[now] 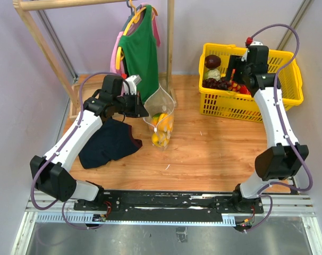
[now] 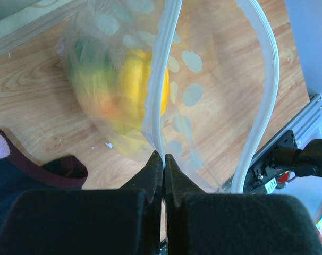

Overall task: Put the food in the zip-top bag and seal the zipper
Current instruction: Pick up the fake fruit from the bin.

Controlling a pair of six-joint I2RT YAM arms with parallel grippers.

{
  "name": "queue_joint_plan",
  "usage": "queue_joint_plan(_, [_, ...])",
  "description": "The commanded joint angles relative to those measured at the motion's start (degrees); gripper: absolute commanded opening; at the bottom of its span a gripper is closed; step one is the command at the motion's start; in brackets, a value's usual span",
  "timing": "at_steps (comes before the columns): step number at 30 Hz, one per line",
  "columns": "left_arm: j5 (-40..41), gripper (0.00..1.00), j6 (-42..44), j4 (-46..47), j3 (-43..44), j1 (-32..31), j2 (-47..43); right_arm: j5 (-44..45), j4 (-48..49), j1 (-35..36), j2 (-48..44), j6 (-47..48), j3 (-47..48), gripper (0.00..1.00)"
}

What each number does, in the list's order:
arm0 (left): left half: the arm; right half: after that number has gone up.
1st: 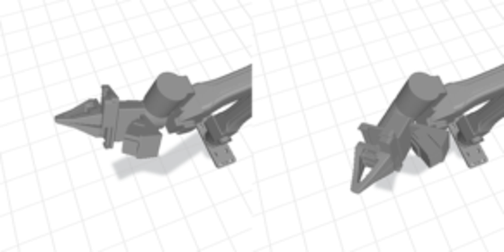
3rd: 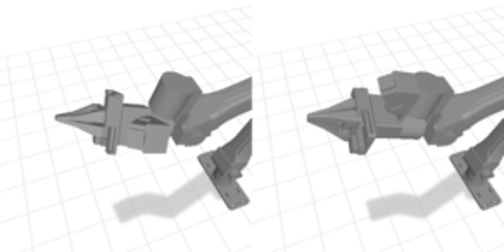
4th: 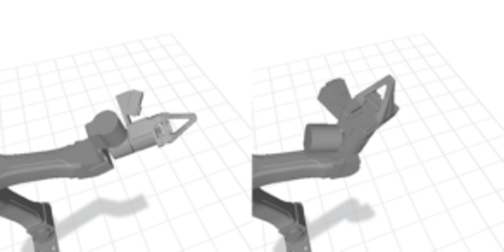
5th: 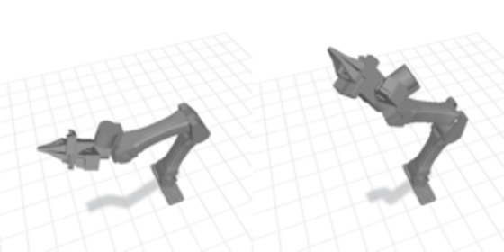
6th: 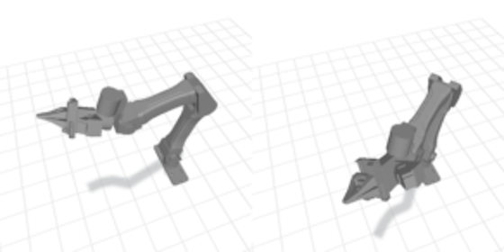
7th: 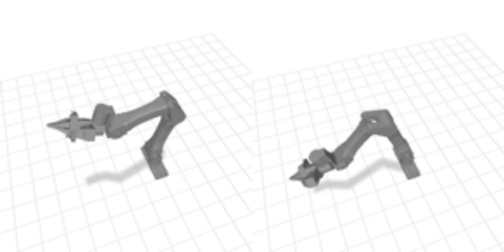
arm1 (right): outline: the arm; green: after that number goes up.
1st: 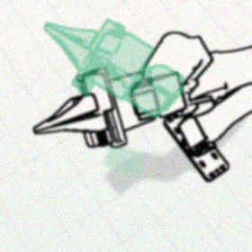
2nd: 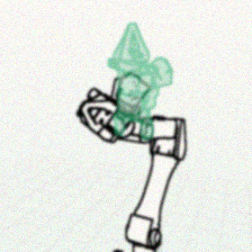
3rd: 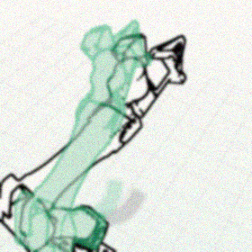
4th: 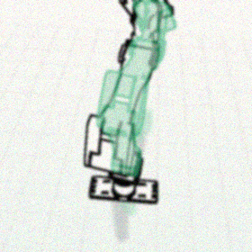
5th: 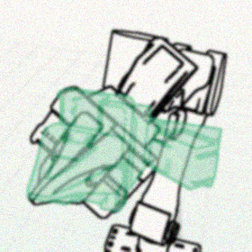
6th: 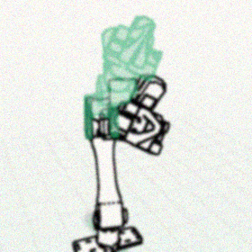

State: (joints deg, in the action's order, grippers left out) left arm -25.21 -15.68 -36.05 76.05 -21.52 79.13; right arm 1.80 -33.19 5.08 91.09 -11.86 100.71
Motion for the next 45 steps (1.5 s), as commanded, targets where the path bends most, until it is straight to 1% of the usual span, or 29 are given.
queue_joint_plan(1, [-1.5, 0.00, 0.4, 1.6, 0.0, 0.5, 0.4, 5.7, -1.7, -4.7, 3.2, 1.2, 1.1, 0.78])
queue_joint_plan(6, [-1.4, 0.00, 0.4, 1.7, -0.1, 0.5, 0.6, 5.0, -2.6, -9.0, 8.1, 2.8, 3.8, 0.84])
queue_joint_plan(10, [-1.4, 0.00, 0.5, 1.7, -0.1, 0.5, 0.8, 2.9, -2.0, -11.7, 12.3, 2.7, 4.1, 0.87])
queue_joint_plan(13, [-1.5, 0.00, 0.4, 1.8, -0.1, 0.4, 1.0, 0.6, -1.0, -13.2, 15.2, 2.5, 4.1, 0.89])
queue_joint_plan(19, [-1.6, 0.00, 0.4, 1.7, -0.2, 0.5, 1.3, -0.6, 0.5, -15.1, 19.1, 2.6, 3.7, 0.97])
queue_joint_plan(24, [-1.6, 0.00, 0.4, 1.8, -0.2, 0.4, 1.5, -3.7, 1.1, -15.8, 22.1, 2.7, 4.1, 0.99])
queue_joint_plan(30, [-1.6, 0.00, 0.5, 1.9, -0.3, 0.5, 1.5, -5.1, 2.0, -15.9, 26.7, 2.9, 5.0, 0.99])
queue_joint_plan(32, [-1.6, 0.00, 0.4, 1.9, -0.4, 0.5, 1.5, -5.4, 2.4, -16.0, 27.4, 3.2, 5.2, 0.97])
queue_joint_plan(34, [-1.7, 0.00, 0.4, 1.9, -0.3, 0.5, 1.5, -6.1, 2.5, -16.1, 27.8, 3.6, 5.3, 0.93])
queue_joint_plan(36, [-1.7, 0.01, 0.4, 1.9, -0.4, 0.5, 1.5, -6.6, 2.6, -16.2, 27.3, 3.9, 5.2, 0.85])
queue_joint_plan(43, [-1.8, 0.00, 0.3, 2.0, -0.4, 0.5, 1.5, -8.0, 6.5, -16.2, 22.8, 3.7, 1.5, 0.64])
queue_joint_plan(45, [-1.8, 0.00, 0.3, 1.9, -0.4, 0.5, 1.5, -7.9, 7.4, -16.1, 19.7, 3.7, 0.6, 0.58])
